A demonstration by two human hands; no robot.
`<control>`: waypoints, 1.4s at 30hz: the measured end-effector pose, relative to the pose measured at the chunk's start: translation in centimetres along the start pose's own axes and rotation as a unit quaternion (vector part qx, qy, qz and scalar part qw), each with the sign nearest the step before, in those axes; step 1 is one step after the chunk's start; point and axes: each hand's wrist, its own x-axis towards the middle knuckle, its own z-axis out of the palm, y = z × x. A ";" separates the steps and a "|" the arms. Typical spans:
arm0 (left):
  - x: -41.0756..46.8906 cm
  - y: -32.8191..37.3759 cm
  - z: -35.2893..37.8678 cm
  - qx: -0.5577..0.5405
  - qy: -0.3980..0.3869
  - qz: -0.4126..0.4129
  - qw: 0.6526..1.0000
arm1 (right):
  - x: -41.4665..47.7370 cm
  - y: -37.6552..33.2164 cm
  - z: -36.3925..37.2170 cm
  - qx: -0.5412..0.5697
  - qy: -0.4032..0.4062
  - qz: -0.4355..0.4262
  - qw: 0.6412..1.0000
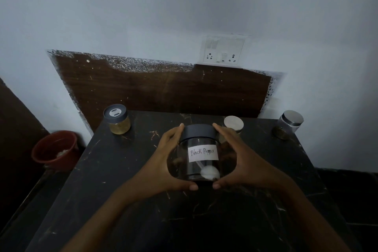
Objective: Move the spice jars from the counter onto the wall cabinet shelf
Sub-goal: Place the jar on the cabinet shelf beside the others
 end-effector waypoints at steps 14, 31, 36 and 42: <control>9.5 11.5 -9.0 0.261 0.094 0.212 0.937 | 3.8 -9.6 -10.9 -0.183 0.191 -0.160 0.951; 21.7 29.3 -16.2 0.439 0.281 0.416 0.745 | 6.0 -23.8 -28.9 -0.343 0.430 -0.313 0.774; 27.0 28.5 -17.7 0.555 0.318 0.261 0.723 | 7.6 -25.7 -33.2 -0.350 0.473 -0.295 0.752; 30.1 24.2 -19.0 0.595 0.321 0.234 0.699 | 10.2 -25.8 -35.5 -0.365 0.486 -0.233 0.760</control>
